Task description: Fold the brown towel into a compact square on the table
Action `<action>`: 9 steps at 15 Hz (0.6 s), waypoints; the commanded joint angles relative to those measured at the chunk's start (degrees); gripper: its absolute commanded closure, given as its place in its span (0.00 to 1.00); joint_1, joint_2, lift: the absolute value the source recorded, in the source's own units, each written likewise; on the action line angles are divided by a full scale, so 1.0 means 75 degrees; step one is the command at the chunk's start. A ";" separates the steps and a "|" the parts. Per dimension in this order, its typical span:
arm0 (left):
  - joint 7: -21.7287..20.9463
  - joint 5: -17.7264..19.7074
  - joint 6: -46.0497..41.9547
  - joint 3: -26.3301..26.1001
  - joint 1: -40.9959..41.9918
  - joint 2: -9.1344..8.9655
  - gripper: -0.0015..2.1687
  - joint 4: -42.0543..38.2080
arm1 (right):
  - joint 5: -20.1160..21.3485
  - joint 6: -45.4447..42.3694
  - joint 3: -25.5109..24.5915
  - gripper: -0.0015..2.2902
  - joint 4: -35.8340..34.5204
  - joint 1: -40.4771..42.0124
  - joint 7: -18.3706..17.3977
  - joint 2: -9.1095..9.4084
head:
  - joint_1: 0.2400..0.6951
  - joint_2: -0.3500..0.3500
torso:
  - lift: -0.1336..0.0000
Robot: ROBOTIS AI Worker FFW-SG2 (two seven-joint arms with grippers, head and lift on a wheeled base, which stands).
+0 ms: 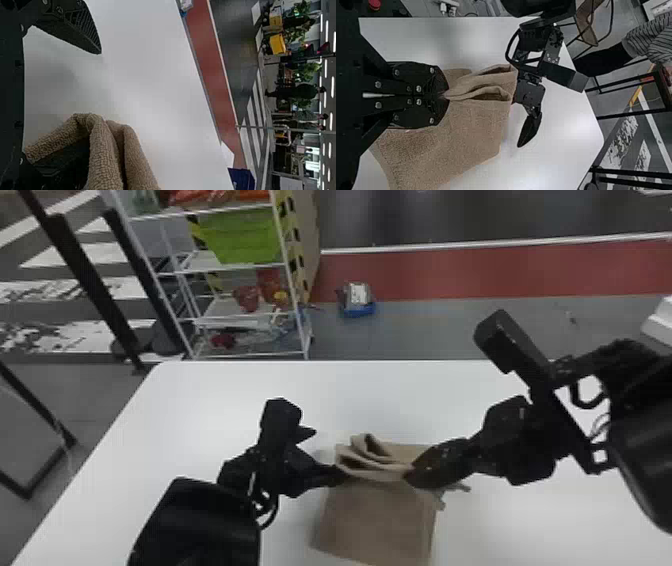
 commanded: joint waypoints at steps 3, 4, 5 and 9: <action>-0.0012 0.0000 0.0000 -0.0001 -0.0010 -0.0020 0.07 -0.0011 | 0.0046 0.0000 0.0568 0.58 0.0022 0.0084 0.0072 -0.0197 | 1.00 0.74 | 0.07; -0.0012 0.0000 0.0000 -0.0001 -0.0010 -0.0020 0.07 -0.0011 | 0.0093 0.0000 0.0661 0.58 0.0069 0.0084 0.0072 -0.0185 | 1.00 0.74 | 0.07; -0.0012 0.0000 0.0000 -0.0001 0.0002 -0.0020 0.07 -0.0011 | 0.0175 0.0000 0.0790 0.58 0.0116 0.0084 0.0072 -0.0162 | 1.00 0.75 | 0.07; -0.0036 0.0000 0.0000 -0.0013 0.0002 -0.0020 0.07 -0.0011 | 0.0562 -0.0141 0.1001 0.58 0.0467 0.0037 0.0072 0.0002 | 1.00 0.76 | 0.07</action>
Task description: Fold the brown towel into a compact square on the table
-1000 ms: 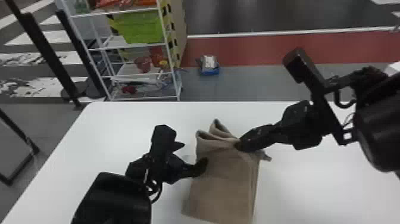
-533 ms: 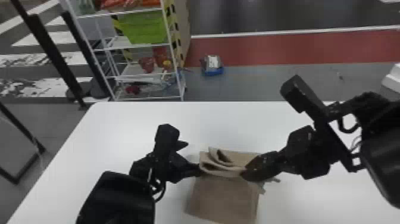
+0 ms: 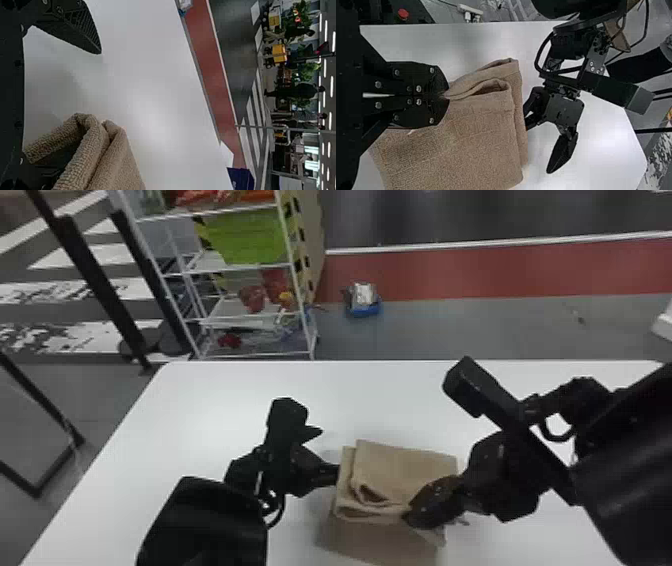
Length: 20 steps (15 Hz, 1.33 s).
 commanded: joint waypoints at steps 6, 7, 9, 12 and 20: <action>-0.0008 0.0000 0.0000 0.0010 0.0004 -0.0020 0.07 0.0000 | 0.0159 -0.0066 -0.0166 0.58 0.0088 -0.0209 0.0072 0.0043 | 1.00 0.75 | 0.07; -0.0008 0.0012 0.0000 0.0010 0.0004 -0.0020 0.07 0.0000 | 0.0206 -0.0090 -0.0084 0.58 0.0124 -0.0209 0.0072 0.0078 | 1.00 0.75 | 0.07; -0.0008 0.0012 0.0000 0.0022 0.0016 -0.0020 0.07 0.0000 | 0.0347 -0.0160 0.0115 0.58 0.0299 -0.0221 0.0072 0.0219 | 1.00 0.75 | 0.07; -0.0020 0.0012 -0.0023 0.0045 0.0027 -0.0020 0.07 0.0000 | 0.0523 -0.0230 0.0396 0.58 0.0545 -0.0279 0.0072 0.0488 | 1.00 0.78 | 0.07; -0.0020 0.0012 -0.0047 0.0057 0.0027 -0.0020 0.07 0.0012 | 0.0781 -0.0324 0.0877 0.58 0.0803 -0.0268 0.0072 0.0453 | 1.00 0.82 | 0.07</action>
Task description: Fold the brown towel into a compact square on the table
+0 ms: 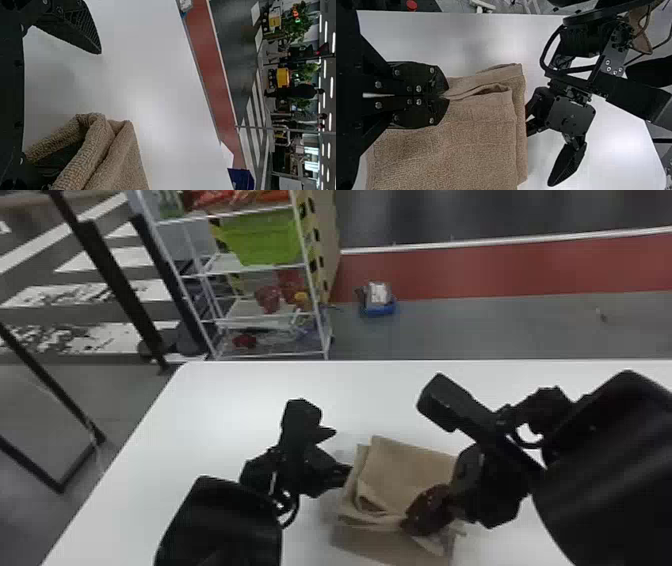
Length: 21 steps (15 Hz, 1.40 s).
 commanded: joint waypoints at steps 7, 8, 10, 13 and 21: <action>0.0012 0.0000 0.0000 0.0012 -0.0021 -0.0020 0.07 0.0035 | 0.0130 0.0000 0.0274 0.58 0.0204 0.0057 0.0072 -0.0055 | 1.00 0.81 | 0.07; 0.0012 0.0000 0.0000 0.0012 -0.0021 -0.0020 0.07 0.0047 | 0.0153 0.0000 0.0286 0.58 0.0228 0.0057 0.0072 -0.0043 | 1.00 0.81 | 0.07; 0.0012 0.0000 -0.0023 0.0012 -0.0032 -0.0020 0.07 0.0070 | 0.0177 0.0000 0.0286 0.58 0.0263 0.0057 0.0072 0.0004 | 1.00 0.81 | 0.07; 0.0012 0.0000 -0.0047 0.0012 -0.0032 -0.0020 0.07 0.0070 | 0.0271 0.0024 0.0239 0.43 0.0263 0.0092 0.0072 0.0039 | 1.00 0.82 | 0.07; 0.0000 0.0000 -0.0047 0.0012 -0.0032 -0.0020 0.07 0.0082 | 0.0130 0.0188 -0.0452 0.21 -0.0112 0.0385 0.0072 0.0086 | 1.00 0.81 | 0.07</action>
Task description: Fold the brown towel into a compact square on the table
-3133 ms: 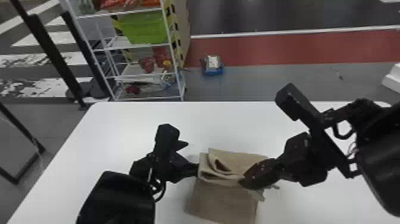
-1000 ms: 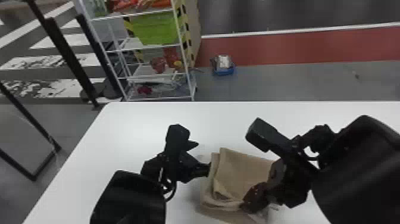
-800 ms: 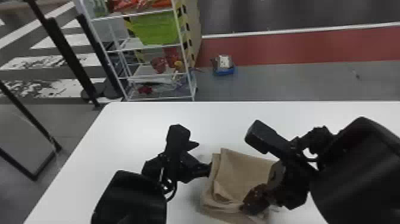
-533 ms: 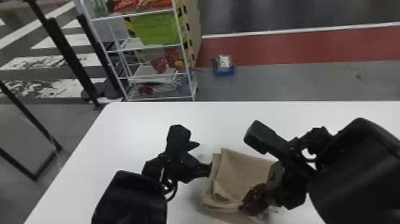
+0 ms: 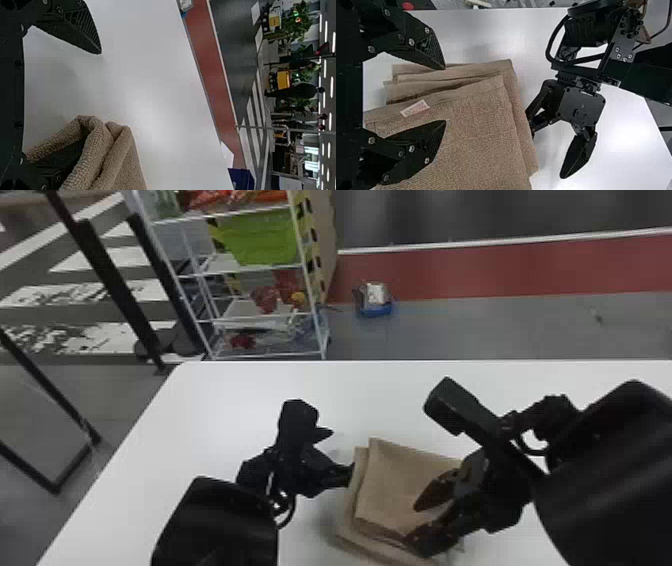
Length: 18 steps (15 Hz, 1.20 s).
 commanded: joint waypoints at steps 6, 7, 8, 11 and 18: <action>-0.0004 0.0000 0.0000 0.0012 -0.0003 -0.0020 0.07 0.0013 | -0.0140 -0.0480 -0.0482 0.65 -0.0004 0.0142 0.0072 0.0140 | 1.00 0.80 | 0.07; -0.0004 0.0000 0.0000 0.0024 -0.0003 -0.0020 0.07 0.0013 | -0.0058 -0.0644 -0.0447 0.71 0.0031 0.0166 0.0072 0.0128 | 1.00 0.81 | 0.07; -0.0016 -0.0012 0.0000 0.0024 -0.0003 -0.0020 0.07 0.0013 | -0.0011 -0.0738 -0.0365 0.72 0.0136 0.0189 0.0072 0.0117 | 1.00 0.81 | 0.07; -0.0028 -0.0023 0.0000 0.0024 0.0009 -0.0020 0.07 0.0013 | 0.0153 -0.1043 -0.0224 0.72 0.0347 0.0259 0.0072 0.0152 | 1.00 0.81 | 0.07; -0.0414 -0.0211 0.0024 0.0059 0.0032 -0.0020 0.07 -0.0081 | 0.0434 -0.1207 0.0057 0.72 0.0675 0.0248 0.0072 0.0082 | 1.00 0.81 | 0.07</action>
